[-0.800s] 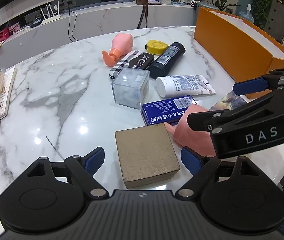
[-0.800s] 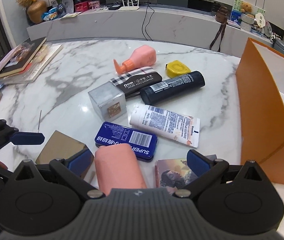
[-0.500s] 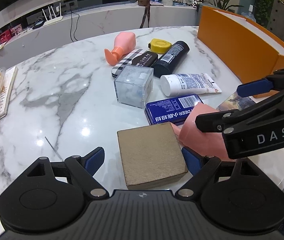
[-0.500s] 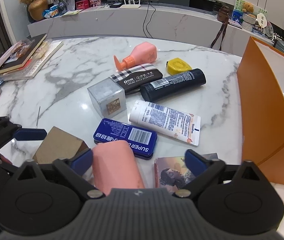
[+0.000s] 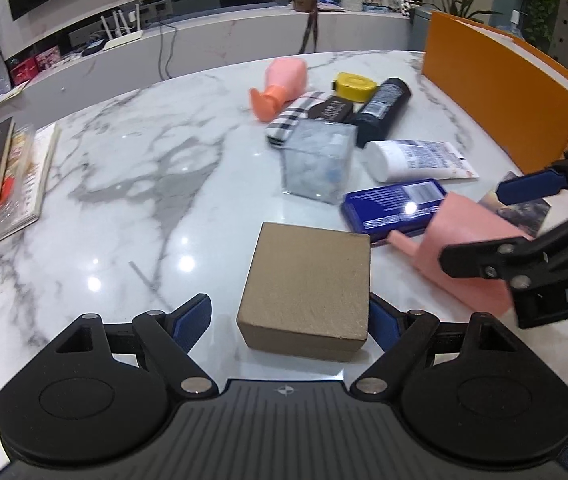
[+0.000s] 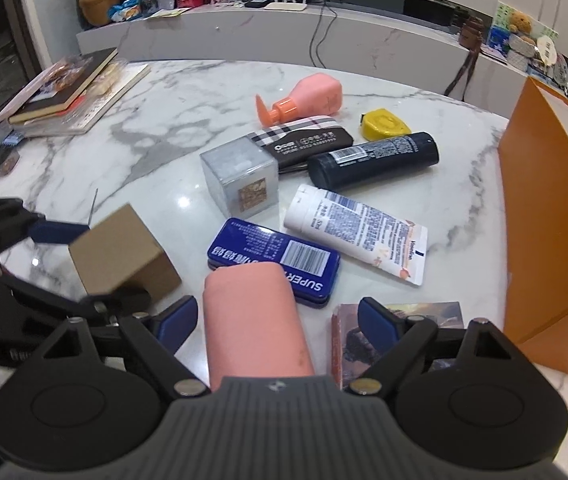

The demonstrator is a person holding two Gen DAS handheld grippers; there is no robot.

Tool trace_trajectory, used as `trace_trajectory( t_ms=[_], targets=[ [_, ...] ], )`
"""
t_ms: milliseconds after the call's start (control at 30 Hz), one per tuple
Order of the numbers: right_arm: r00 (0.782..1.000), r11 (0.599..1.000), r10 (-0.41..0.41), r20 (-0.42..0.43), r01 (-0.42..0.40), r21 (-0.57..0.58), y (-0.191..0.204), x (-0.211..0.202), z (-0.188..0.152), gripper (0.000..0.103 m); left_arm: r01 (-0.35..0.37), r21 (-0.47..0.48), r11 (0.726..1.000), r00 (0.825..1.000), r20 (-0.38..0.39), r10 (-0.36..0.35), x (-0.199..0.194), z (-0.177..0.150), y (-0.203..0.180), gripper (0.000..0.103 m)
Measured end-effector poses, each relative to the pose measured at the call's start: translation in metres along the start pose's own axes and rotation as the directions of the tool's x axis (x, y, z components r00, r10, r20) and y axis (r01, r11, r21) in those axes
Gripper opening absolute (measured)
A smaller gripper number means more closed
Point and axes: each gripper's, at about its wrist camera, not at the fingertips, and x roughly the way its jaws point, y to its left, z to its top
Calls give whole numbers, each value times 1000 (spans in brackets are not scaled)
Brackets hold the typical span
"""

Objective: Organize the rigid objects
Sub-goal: 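Grasp the tan square box with the left tool while the right tool grasps the pink case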

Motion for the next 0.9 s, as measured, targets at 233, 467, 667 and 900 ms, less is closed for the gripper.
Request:
trace_trajectory(
  t_ms=[233,467,667,900],
  targets=[
    [1000,998,22,-19,-23,-64,10,6,-5,77,9,-17,1000,1000,-17,-9,5,-1,10,96],
    [999,995,22,-39,-26,-93,18,14,-10,77,23,0,1000,999,-40,-23,9,-3,7,88],
    [999,994,20,-49,-25,-104,20,18,-12,73,13,38,999,1000,10,-14,4,2,0,84],
    [998,995,16,-53,-21,-99,19,22,-13,65,6,70,998,999,39,-9,12,3,-6,75]
  ],
)
